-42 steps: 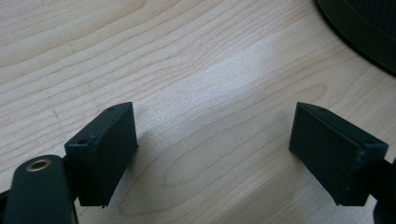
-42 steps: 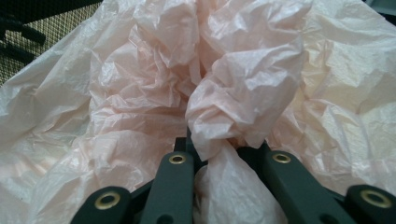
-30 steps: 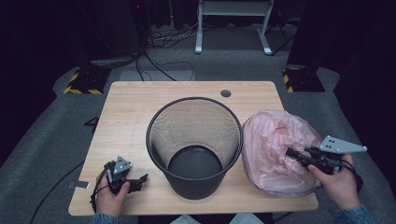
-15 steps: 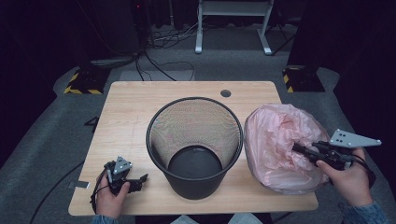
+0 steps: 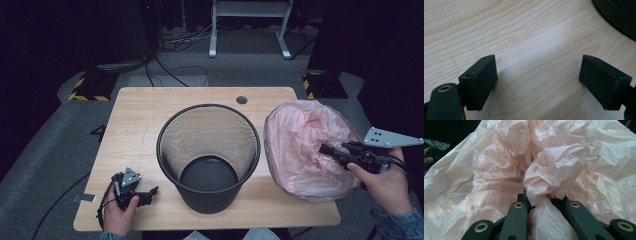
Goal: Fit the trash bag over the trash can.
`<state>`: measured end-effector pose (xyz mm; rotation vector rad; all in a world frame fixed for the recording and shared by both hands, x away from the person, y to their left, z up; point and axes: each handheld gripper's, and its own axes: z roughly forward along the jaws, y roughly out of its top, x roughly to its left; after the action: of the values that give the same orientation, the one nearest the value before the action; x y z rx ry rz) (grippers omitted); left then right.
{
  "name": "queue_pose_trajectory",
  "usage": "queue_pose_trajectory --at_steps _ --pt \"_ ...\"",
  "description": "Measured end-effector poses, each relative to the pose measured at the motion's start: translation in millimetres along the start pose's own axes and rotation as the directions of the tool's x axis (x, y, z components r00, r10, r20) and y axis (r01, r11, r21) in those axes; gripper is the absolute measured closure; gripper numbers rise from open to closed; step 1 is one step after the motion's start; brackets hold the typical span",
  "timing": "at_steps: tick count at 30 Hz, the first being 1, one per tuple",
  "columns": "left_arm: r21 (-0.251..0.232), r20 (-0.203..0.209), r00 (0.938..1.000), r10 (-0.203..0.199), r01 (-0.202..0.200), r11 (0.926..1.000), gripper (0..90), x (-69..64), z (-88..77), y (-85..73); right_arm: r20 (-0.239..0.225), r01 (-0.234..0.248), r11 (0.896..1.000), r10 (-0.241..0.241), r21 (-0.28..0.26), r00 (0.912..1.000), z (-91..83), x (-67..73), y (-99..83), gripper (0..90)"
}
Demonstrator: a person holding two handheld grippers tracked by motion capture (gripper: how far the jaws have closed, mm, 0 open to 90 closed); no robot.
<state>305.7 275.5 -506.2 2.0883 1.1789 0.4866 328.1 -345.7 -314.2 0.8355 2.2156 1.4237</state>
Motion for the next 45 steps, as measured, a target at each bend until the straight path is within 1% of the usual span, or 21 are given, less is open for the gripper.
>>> queue_pose_trajectory --at_steps 9,12,17,20,26,28,34,40,45 --pt "0.000 0.000 1.0000 0.000 0.000 1.0000 15.0 0.0 0.0 0.0 -0.020 0.016 0.999 -0.017 -0.049 0.9997 -4.6 1.3 23.5 79.7" --pt "0.000 0.000 1.0000 0.000 0.000 1.0000 15.0 0.0 0.0 0.0 -0.046 0.006 0.997 -0.009 -0.077 0.9989 -5.3 -0.3 30.4 79.6" --pt "0.000 0.000 1.0000 0.000 0.000 1.0000 15.0 0.0 0.0 0.0 -0.066 -0.005 0.994 -0.002 -0.111 0.9978 -5.6 -2.8 40.4 79.6" --pt "0.000 0.000 1.0000 0.000 0.000 1.0000 15.0 0.0 0.0 0.0 -0.089 -0.019 0.990 0.006 -0.138 0.9960 -4.7 -2.6 45.5 79.6" --pt "-0.001 -0.002 1.0000 -0.005 0.005 1.0000 15.0 -0.4 -0.3 -0.4 -0.119 -0.019 0.986 -0.001 -0.163 0.9929 -2.9 -0.5 56.3 79.7" --pt "-0.001 -0.001 1.0000 -0.005 0.005 1.0000 15.0 -0.5 -0.3 -0.4 -0.131 -0.020 0.986 -0.002 -0.168 0.9914 -2.2 1.4 60.3 79.6" --pt "0.000 -0.002 1.0000 -0.005 0.005 1.0000 15.0 -0.4 -0.3 -0.4 -0.160 -0.003 0.983 -0.027 -0.182 0.9867 1.3 11.6 74.5 79.6" --pt "0.000 0.000 1.0000 -0.006 0.006 1.0000 14.8 -0.3 0.1 0.0 -0.194 0.015 0.983 -0.051 -0.181 0.9798 11.8 24.5 87.0 79.7" --pt "-0.001 -0.001 1.0000 -0.010 0.010 1.0000 14.8 -0.4 0.4 0.1 -0.215 0.021 0.983 -0.061 -0.180 0.9746 22.6 33.9 95.4 79.6"
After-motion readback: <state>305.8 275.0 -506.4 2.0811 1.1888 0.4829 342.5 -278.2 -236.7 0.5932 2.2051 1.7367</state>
